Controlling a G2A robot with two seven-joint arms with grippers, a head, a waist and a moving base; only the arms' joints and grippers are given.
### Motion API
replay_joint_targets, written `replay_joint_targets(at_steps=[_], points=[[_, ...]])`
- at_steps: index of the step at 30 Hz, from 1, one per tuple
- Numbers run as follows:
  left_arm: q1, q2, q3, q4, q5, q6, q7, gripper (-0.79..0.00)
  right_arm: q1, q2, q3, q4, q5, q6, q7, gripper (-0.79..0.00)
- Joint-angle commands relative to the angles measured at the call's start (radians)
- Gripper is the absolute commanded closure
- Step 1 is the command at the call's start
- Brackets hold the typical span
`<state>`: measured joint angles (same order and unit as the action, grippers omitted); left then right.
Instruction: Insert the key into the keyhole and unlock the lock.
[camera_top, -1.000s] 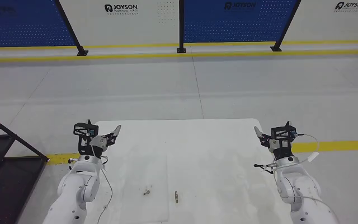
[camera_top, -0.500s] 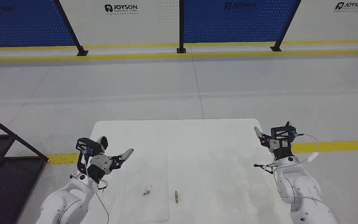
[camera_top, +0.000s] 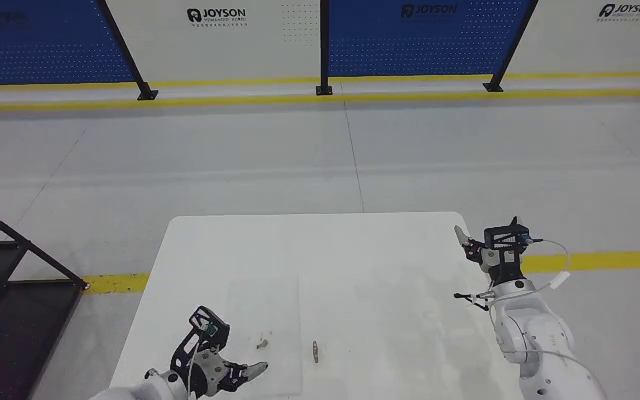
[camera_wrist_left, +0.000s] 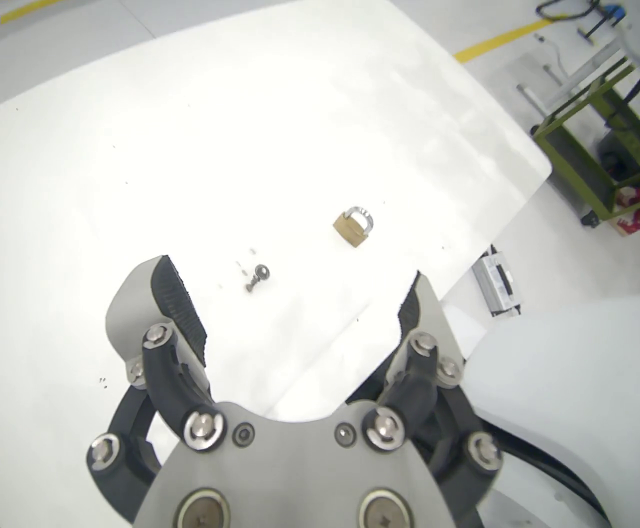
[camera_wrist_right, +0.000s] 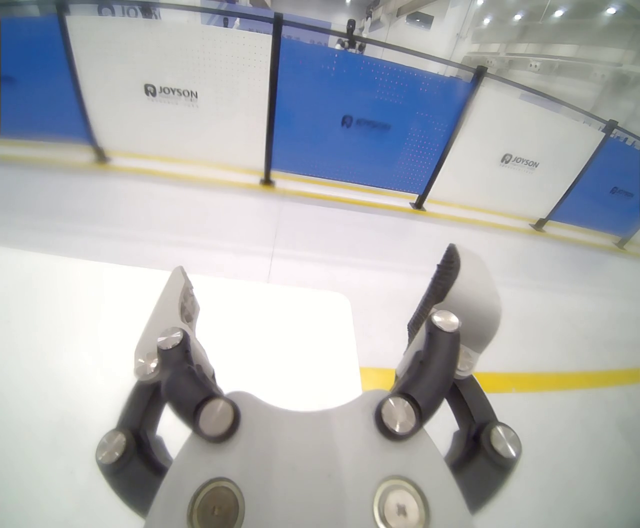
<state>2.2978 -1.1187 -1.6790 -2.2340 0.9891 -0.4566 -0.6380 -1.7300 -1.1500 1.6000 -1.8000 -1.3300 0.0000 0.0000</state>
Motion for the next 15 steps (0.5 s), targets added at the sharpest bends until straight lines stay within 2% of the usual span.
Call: replay_joint_targets(at_steps=[1,4,7,9,11,15], points=[[-0.026,0.000,0.043,0.013,0.017,0.052,-0.054,-0.785,0.000,0.000,0.000,0.000,0.000,0.000,0.000,-0.785],[-0.075,-0.004,0.125,0.055,0.057,0.126,-0.097,-0.785,0.000,0.000,0.000,0.000,0.000,0.000,0.000,-0.785],[-0.129,-0.007,0.196,0.101,0.161,0.194,-0.086,-0.785,0.000,0.000,0.000,0.000,0.000,0.000,0.000,-0.785],[-0.157,-0.010,0.243,0.131,0.238,0.240,-0.064,-0.757,0.000,0.000,0.000,0.000,0.000,0.000,0.000,-0.785],[-0.179,-0.014,0.285,0.158,0.331,0.297,-0.030,-0.696,0.000,0.000,0.000,0.000,0.000,0.000,0.000,-0.785],[-0.223,-0.021,0.354,0.214,0.407,0.368,-0.012,-0.619,0.000,0.000,0.000,0.000,0.000,0.000,0.000,-0.785]])
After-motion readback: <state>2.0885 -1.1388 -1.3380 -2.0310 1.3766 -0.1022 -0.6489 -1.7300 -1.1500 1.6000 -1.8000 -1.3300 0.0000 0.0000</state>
